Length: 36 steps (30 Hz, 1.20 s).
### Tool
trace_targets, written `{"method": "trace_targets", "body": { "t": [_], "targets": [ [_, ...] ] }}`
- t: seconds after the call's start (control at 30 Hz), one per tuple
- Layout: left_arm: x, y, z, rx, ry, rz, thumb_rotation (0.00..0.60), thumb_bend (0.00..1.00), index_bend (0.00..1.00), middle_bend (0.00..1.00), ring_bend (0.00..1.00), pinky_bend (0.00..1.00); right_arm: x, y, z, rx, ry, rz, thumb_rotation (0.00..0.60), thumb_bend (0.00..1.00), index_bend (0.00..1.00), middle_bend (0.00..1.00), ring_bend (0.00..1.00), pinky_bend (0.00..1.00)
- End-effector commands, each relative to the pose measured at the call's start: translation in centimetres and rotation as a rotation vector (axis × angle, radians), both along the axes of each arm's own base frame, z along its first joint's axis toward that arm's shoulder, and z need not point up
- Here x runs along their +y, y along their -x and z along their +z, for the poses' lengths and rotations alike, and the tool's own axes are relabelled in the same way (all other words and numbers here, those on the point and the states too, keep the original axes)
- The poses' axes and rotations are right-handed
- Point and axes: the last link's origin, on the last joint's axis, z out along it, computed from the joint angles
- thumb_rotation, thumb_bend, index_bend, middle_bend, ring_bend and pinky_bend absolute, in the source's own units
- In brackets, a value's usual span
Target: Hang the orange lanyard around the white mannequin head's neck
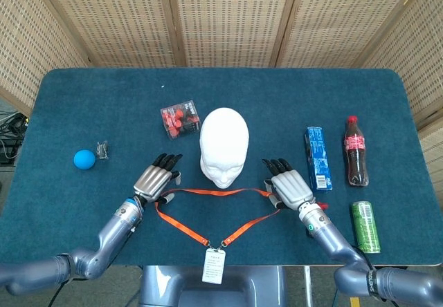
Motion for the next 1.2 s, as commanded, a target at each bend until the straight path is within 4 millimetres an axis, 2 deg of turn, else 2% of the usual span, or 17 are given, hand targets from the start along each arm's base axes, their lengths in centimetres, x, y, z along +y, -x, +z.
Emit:
{"method": "trace_targets", "body": {
  "t": [0.03,0.63,1.0,1.2],
  "targets": [
    [0.0,0.1,-0.6,0.0,0.005,0.01,0.6,0.32,0.5,0.0,0.0,0.0,0.1,0.1,0.0,0.002,-0.001,0.0,0.6,0.72,0.67,0.0,0.0,0.0],
    [-0.3,0.2,-1.6,0.009,0.012,0.016,0.6,0.45,0.55,0.0,0.0,0.0,0.2,0.7,0.1,-0.001,-0.005,-0.008,0.6,0.72,0.68,0.0,0.0,0.0],
    [-0.3,0.0,-1.6,0.006,0.003,0.005,0.6,0.45,0.61,0.0,0.0,0.0,0.8,0.3,0.1,-0.007,-0.016,0.02,0.6,0.72,0.69,0.0,0.0,0.0],
    [-1.3,-0.3,-0.2,-0.038,-0.046,-0.1,0.6,0.45,0.63,0.0,0.0,0.0,1.9,-0.7,0.8,-0.042,-0.021,0.084,0.6,0.72,0.7,0.0,0.0,0.0]
  ]
}}
